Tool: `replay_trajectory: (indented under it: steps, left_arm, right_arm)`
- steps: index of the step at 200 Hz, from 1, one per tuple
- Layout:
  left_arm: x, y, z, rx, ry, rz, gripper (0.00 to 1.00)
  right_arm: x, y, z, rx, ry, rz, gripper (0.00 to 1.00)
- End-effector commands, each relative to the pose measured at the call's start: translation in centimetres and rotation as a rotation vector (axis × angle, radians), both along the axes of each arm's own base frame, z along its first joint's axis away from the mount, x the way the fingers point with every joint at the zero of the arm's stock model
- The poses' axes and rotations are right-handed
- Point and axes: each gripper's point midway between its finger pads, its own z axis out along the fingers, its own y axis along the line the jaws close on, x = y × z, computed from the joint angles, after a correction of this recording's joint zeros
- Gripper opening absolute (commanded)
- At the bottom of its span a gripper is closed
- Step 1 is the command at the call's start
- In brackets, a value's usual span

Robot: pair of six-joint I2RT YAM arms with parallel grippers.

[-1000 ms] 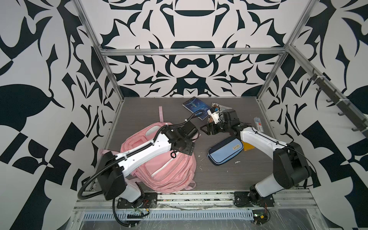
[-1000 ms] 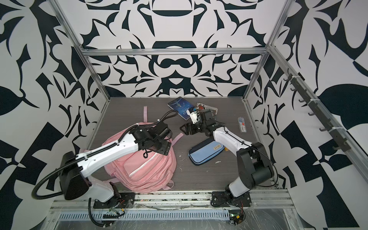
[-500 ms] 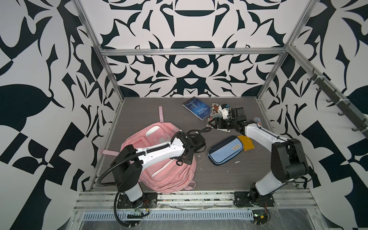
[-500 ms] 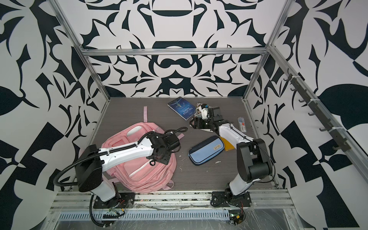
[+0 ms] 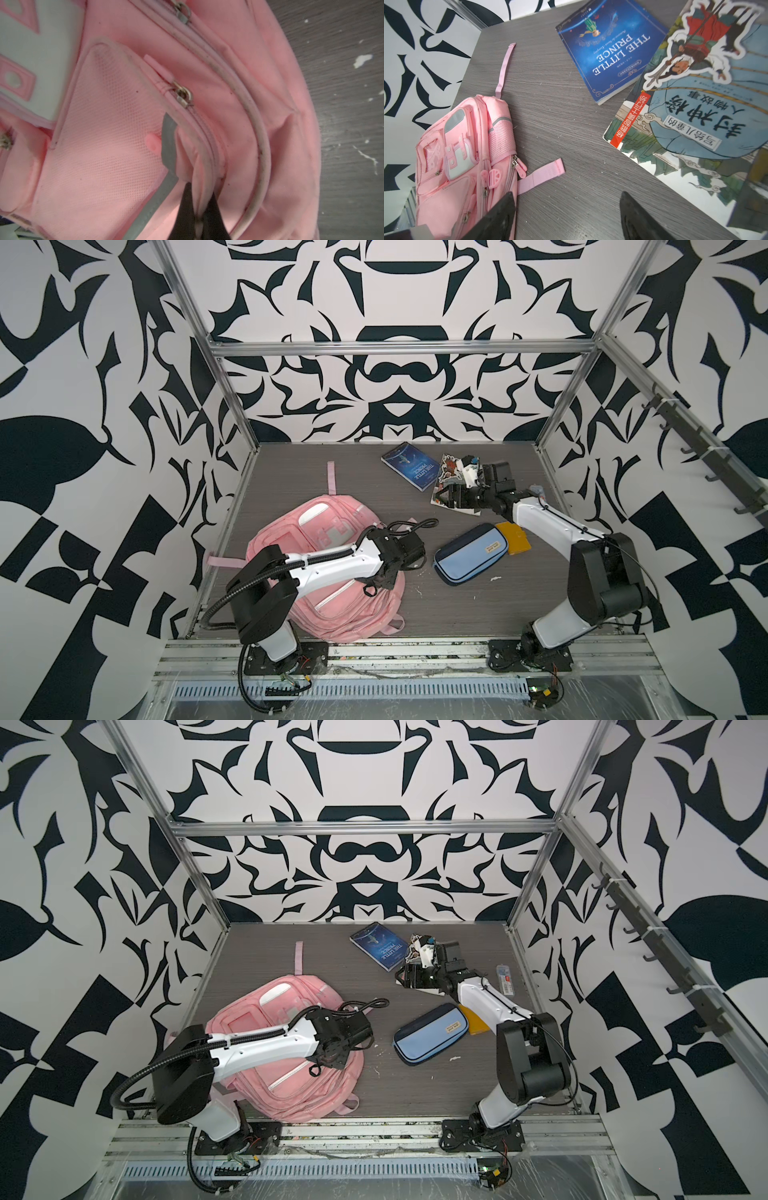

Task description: Pack the student bag

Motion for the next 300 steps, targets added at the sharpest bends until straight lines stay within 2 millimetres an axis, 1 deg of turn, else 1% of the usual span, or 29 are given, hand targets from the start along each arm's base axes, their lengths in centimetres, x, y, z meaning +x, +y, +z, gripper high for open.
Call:
replay_trajectory:
  steps: [1, 6, 14, 17, 19, 23, 32, 34, 44, 63, 82, 98, 121, 136, 146, 156, 188, 195, 200, 210, 216, 249, 264, 300]
  left_arm:
    - [0.7, -0.1, 2.2, -0.050, -0.061, -0.108, 0.00]
    - [0.8, -0.5, 2.6, -0.074, -0.075, -0.151, 0.00]
    - [0.7, -1.5, 4.0, -0.150, -0.102, -0.228, 0.00]
    - [0.4, -1.6, 4.0, -0.165, -0.093, -0.261, 0.00]
    - [0.5, -2.3, 4.6, -0.209, -0.109, -0.286, 0.00]
    - [0.4, -3.1, 5.4, -0.270, -0.120, -0.334, 0.00]
    - [-0.1, -4.0, 6.7, -0.363, -0.138, -0.413, 0.00]
    - [-0.2, -4.0, 7.5, -0.392, -0.150, -0.425, 0.00]
    - [-0.5, -3.8, 9.0, -0.451, -0.149, -0.444, 0.00]
    - [-1.5, -3.0, 10.7, -0.501, -0.113, -0.463, 0.00]
    - [-2.6, -1.9, 11.6, -0.492, -0.083, -0.475, 0.00]
    - [-3.0, -0.8, 12.2, -0.477, -0.078, -0.472, 0.00]
    - [-2.9, 0.4, 13.4, -0.488, -0.087, -0.459, 0.00]
    - [-2.7, 0.8, 14.4, -0.511, -0.088, -0.458, 0.00]
    - [-2.7, 0.9, 14.9, -0.523, -0.083, -0.462, 0.00]
    - [-2.7, 0.9, 15.3, -0.534, -0.075, -0.471, 0.00]
    - [-2.9, 0.5, 16.0, -0.563, -0.038, -0.492, 0.00]
    - [-2.9, 0.6, 15.9, -0.562, -0.030, -0.494, 0.00]
    - [-2.9, 0.6, 15.9, -0.564, -0.027, -0.492, 0.00]
    - [-2.8, 0.8, 15.9, -0.569, -0.023, -0.488, 0.00]
    - [-2.8, 0.9, 16.0, -0.579, -0.023, -0.486, 0.00]
    - [-2.7, 1.1, 16.2, -0.609, -0.010, -0.476, 0.00]
    - [-2.7, 1.2, 16.2, -0.611, -0.003, -0.477, 0.00]
    - [-2.7, 1.2, 16.1, -0.615, 0.010, -0.477, 0.00]
  right_arm:
    - [-1.7, 0.7, 2.7, 0.013, -0.103, 0.092, 0.79]
    - [-2.1, 1.0, 2.9, 0.017, -0.123, 0.119, 0.79]
    - [-2.9, 1.3, 3.2, 0.019, -0.152, 0.166, 0.78]
    - [-3.2, 1.4, 3.4, 0.019, -0.165, 0.181, 0.78]
    - [-3.3, 1.5, 3.5, 0.018, -0.174, 0.191, 0.78]
    - [-3.6, 1.6, 3.6, 0.016, -0.189, 0.209, 0.79]
    - [-4.1, 1.8, 4.0, 0.012, -0.220, 0.245, 0.79]
    - [-4.2, 1.8, 4.0, 0.010, -0.227, 0.253, 0.79]
    - [-4.5, 2.1, 4.1, 0.006, -0.249, 0.294, 0.80]
    - [-4.6, 2.9, 3.9, 0.016, -0.254, 0.373, 0.79]
    - [-4.6, 4.1, 3.7, 0.048, -0.236, 0.455, 0.77]
    - [-5.3, 5.1, 3.2, 0.062, -0.220, 0.522, 0.75]
    - [-7.1, 6.5, 2.9, 0.079, -0.202, 0.609, 0.73]
    - [-8.7, 7.4, 2.8, 0.083, -0.194, 0.663, 0.73]
    - [-9.7, 7.9, 2.4, 0.075, -0.188, 0.694, 0.73]
    - [-10.6, 8.3, 1.9, 0.066, -0.181, 0.717, 0.72]
    - [-12.2, 9.5, 0.1, 0.047, -0.147, 0.773, 0.70]
    - [-12.5, 9.7, -0.4, 0.032, -0.138, 0.787, 0.68]
    - [-12.6, 9.8, -0.8, 0.021, -0.131, 0.796, 0.65]
    - [-12.6, 9.9, -1.5, 0.006, -0.118, 0.808, 0.60]
    - [-12.6, 10.0, -1.8, 0.001, -0.111, 0.813, 0.58]
    - [-11.8, 10.0, -2.5, -0.026, -0.126, 0.804, 0.58]
    - [-11.5, 10.0, -2.9, -0.032, -0.121, 0.802, 0.55]
    - [-11.5, 9.9, -3.8, -0.048, -0.105, 0.804, 0.52]
